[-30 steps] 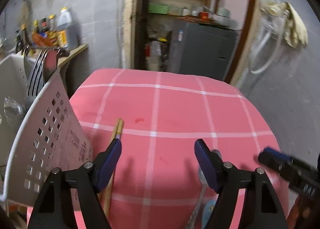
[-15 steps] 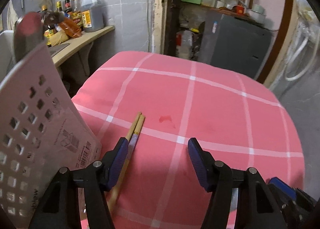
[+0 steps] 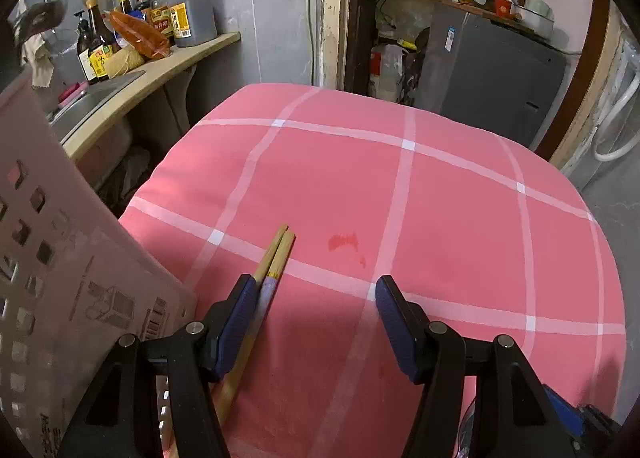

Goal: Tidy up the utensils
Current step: 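Close the left gripper around the pair of wooden chopsticks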

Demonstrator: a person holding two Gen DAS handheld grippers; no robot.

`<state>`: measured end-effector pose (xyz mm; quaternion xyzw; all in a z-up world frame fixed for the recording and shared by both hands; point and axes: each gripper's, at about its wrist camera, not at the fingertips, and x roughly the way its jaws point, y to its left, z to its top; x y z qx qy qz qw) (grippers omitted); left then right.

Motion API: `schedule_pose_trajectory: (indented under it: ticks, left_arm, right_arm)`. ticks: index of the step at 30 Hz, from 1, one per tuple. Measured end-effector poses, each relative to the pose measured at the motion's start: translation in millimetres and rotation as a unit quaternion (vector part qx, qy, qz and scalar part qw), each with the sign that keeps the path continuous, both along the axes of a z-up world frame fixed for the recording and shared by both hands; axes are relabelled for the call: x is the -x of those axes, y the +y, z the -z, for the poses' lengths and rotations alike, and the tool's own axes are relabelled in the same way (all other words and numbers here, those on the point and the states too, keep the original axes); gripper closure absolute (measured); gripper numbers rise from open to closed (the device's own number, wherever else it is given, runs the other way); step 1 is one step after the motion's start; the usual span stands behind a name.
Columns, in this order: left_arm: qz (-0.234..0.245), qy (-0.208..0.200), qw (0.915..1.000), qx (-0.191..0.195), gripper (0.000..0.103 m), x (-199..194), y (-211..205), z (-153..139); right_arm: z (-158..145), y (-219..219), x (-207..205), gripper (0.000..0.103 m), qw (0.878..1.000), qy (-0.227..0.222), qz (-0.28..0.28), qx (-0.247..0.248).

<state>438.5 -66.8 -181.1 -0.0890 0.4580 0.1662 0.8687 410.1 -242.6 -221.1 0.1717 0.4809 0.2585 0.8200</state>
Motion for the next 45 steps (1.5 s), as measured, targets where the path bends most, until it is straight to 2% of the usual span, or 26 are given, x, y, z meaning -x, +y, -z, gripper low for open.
schedule_pose_trajectory:
  ticks: [4, 6, 7, 9, 15, 16, 22, 24, 32, 37, 40, 42, 45]
  left_arm:
    - [0.001, 0.010, 0.9999, -0.005, 0.043, -5.5, -0.9, 0.9]
    - [0.000, 0.014, 0.9999, -0.004, 0.044, -6.5, -1.6, 0.6]
    - [-0.002, 0.015, 0.9999, -0.003, 0.044, -6.8, -1.1, 0.3]
    - [-0.005, 0.020, 0.9998, -0.004, 0.057, -6.6, -0.4, 0.2]
    - [-0.022, 0.020, 0.9995, 0.005, 0.082, -0.7, 13.4, 3.2]
    - [-0.018, 0.020, 0.9996, 0.004, 0.082, 0.5, 14.1, 3.0]
    - [0.015, 0.013, 0.9976, -0.066, 0.081, 13.7, -4.5, 2.7]
    - [0.017, 0.020, 0.9955, -0.091, 0.069, 12.2, -9.1, 4.9]
    - [0.010, 0.046, 0.9914, -0.122, 0.064, -2.2, -14.3, 2.3]
    - [-0.001, 0.043, 0.9961, -0.077, 0.066, -9.9, -1.3, 1.8]
    - [0.003, 0.032, 0.9973, -0.066, 0.076, -6.5, 3.2, 3.2]
    - [-0.001, 0.022, 0.9986, -0.048, 0.089, -1.6, 8.0, 4.5]
    - [0.007, 0.008, 0.9997, -0.022, 0.089, 5.9, 11.1, 6.1]
  right_arm:
    - [3.6, 3.0, -6.3, 0.086, 1.000, 0.012, -0.002, -0.007]
    - [5.6, 6.6, -9.5, 0.097, 1.000, 0.020, -0.001, -0.001]
    - [7.1, 8.1, -10.0, 0.099, 1.000, 0.022, 0.000, 0.002]
    - [8.2, 7.5, -9.4, 0.100, 1.000, 0.024, 0.005, -0.003]
    - [3.9, -4.7, -0.3, 0.100, 1.000, 0.017, 0.019, -0.003]
    - [2.5, -8.0, 1.6, 0.100, 1.000, 0.016, 0.023, -0.005]
    - [2.2, -20.6, 8.0, 0.100, 0.999, 0.010, 0.033, -0.012]
    - [1.6, -21.6, 9.7, 0.100, 0.999, 0.005, 0.036, -0.017]
    - [2.1, -22.6, 10.6, 0.100, 0.999, 0.002, 0.035, -0.029]
    - [1.8, -23.0, 10.2, 0.100, 0.999, 0.001, 0.035, -0.027]
    - [0.7, -24.4, 11.9, 0.100, 0.999, -0.003, 0.038, -0.027]
    - [-0.9, -25.2, 13.9, 0.100, 0.999, -0.006, 0.040, -0.026]
    - [-2.2, -28.5, 16.8, 0.100, 0.999, -0.006, 0.046, -0.029]
